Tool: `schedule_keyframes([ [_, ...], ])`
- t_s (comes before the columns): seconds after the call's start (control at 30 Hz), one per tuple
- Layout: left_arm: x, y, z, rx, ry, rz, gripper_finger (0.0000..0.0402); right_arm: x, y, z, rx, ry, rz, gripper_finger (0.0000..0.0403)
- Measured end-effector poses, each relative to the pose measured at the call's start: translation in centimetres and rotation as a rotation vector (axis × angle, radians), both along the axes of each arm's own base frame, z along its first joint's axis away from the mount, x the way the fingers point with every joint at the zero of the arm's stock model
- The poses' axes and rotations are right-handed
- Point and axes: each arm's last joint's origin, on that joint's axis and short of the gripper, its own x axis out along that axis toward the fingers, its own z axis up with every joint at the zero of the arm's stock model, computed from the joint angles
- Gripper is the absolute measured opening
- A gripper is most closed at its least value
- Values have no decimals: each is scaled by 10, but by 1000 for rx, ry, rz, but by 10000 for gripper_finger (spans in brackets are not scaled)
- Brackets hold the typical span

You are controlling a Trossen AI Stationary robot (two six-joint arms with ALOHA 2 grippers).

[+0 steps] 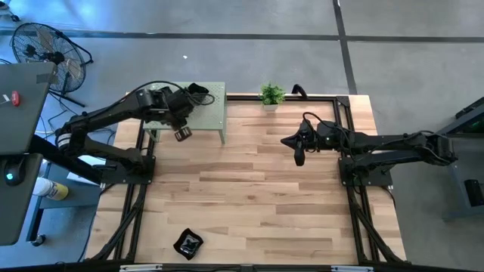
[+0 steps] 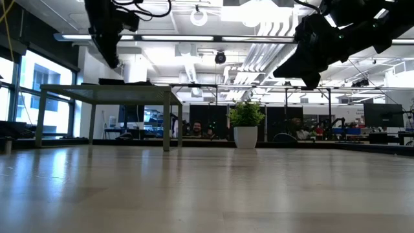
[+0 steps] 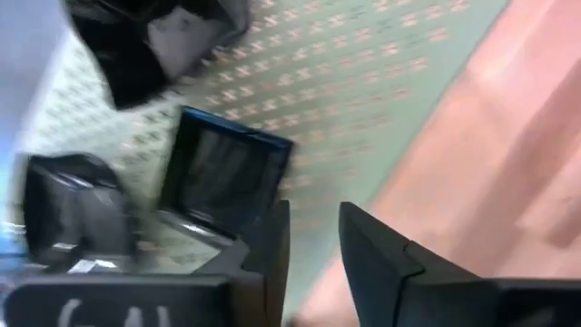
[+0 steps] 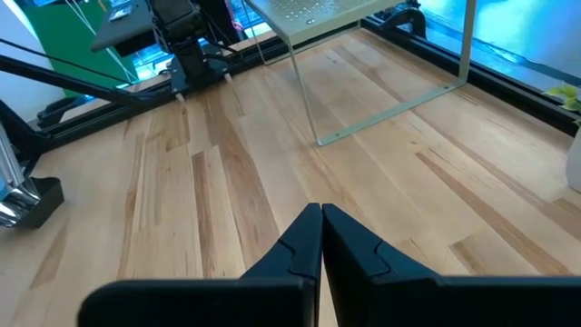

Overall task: Pick & Place Mini shaped plates
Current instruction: Stack the black distorted square plate on top of the stacked black distorted square plate on the shelf

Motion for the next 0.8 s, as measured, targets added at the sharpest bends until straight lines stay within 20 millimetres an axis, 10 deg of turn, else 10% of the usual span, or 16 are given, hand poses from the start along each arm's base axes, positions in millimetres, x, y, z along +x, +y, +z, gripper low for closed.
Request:
schedule_keyframes([
  [0.33,14,-32,0,-96,-101,-42,6,0,-2,0,-19,3,-52,7],
  [0.8,66,-127,-32,-284,-139,-64,1,-1,-2,0,-33,12,-73,7],
])
